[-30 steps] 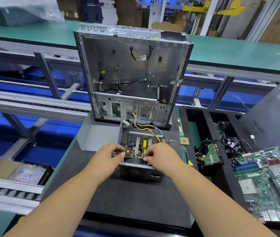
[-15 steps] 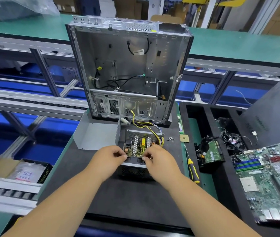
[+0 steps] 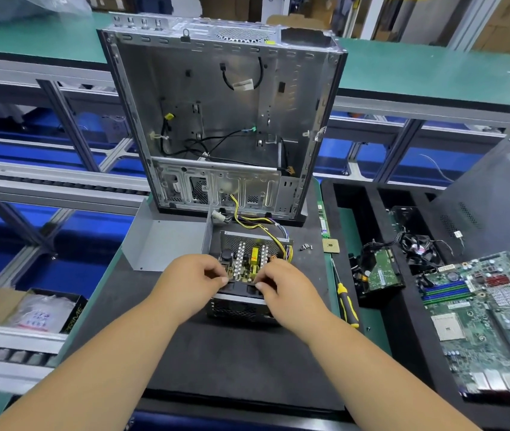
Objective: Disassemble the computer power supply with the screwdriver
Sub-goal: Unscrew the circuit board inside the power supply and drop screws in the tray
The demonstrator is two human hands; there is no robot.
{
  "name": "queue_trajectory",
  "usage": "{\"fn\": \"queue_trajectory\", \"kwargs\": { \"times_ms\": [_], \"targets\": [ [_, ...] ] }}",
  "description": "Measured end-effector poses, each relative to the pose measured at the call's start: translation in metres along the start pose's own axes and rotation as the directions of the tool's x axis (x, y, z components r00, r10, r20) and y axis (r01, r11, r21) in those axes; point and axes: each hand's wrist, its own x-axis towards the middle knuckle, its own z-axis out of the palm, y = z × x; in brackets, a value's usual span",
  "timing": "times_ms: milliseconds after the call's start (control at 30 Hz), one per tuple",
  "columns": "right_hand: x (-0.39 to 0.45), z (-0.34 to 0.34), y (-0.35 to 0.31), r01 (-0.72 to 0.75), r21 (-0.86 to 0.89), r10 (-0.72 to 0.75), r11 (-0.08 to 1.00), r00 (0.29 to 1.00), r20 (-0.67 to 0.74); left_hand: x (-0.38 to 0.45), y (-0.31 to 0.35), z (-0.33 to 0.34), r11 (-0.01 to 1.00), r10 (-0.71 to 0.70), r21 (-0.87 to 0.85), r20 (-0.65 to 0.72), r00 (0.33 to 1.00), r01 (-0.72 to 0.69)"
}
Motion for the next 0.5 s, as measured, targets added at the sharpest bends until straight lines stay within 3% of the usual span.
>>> {"fn": "queue_trajectory", "kwargs": {
  "times_ms": [200,500],
  "targets": [
    [0.005,0.008,-0.011,-0.012,-0.037,0.013,0.999,1.0,0.018,0.004,-0.009,-0.01,0.996,-0.025,-0.081,0.023,0.999,0.027],
    [0.013,0.011,-0.019,-0.026,-0.029,0.025,0.999,0.999,-0.021,0.0,-0.011,-0.016,0.982,-0.006,-0.187,0.175,0.984,0.04]
  ]
}}
